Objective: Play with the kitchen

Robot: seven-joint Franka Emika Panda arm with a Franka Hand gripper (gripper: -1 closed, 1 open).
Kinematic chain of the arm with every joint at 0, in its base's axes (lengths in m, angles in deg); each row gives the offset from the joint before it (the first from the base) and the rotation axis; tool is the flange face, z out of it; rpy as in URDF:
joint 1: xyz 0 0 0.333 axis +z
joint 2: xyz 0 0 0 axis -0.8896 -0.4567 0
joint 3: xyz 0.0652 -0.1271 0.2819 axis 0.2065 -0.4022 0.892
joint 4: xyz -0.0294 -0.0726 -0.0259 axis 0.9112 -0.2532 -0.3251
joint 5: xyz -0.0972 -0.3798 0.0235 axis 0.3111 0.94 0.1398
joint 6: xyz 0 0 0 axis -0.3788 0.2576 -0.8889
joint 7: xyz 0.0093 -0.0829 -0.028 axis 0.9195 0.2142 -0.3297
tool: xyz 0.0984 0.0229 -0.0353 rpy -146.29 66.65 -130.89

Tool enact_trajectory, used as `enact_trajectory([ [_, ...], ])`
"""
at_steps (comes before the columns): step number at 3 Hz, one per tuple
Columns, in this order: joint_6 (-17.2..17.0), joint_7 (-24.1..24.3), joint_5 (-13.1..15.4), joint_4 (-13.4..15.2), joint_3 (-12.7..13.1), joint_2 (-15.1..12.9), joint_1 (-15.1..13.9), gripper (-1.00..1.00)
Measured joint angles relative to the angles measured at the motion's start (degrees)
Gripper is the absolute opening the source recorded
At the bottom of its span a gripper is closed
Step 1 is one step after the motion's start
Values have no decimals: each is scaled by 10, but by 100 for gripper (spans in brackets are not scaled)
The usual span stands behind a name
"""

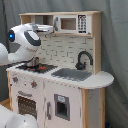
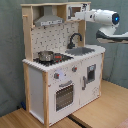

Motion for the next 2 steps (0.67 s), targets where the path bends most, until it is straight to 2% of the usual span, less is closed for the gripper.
enact_trajectory([
  [1, 0, -41, 0, -3, 2, -39, -18, 100],
  [2, -4, -46, 0, -15, 40, -60, -57, 100],
])
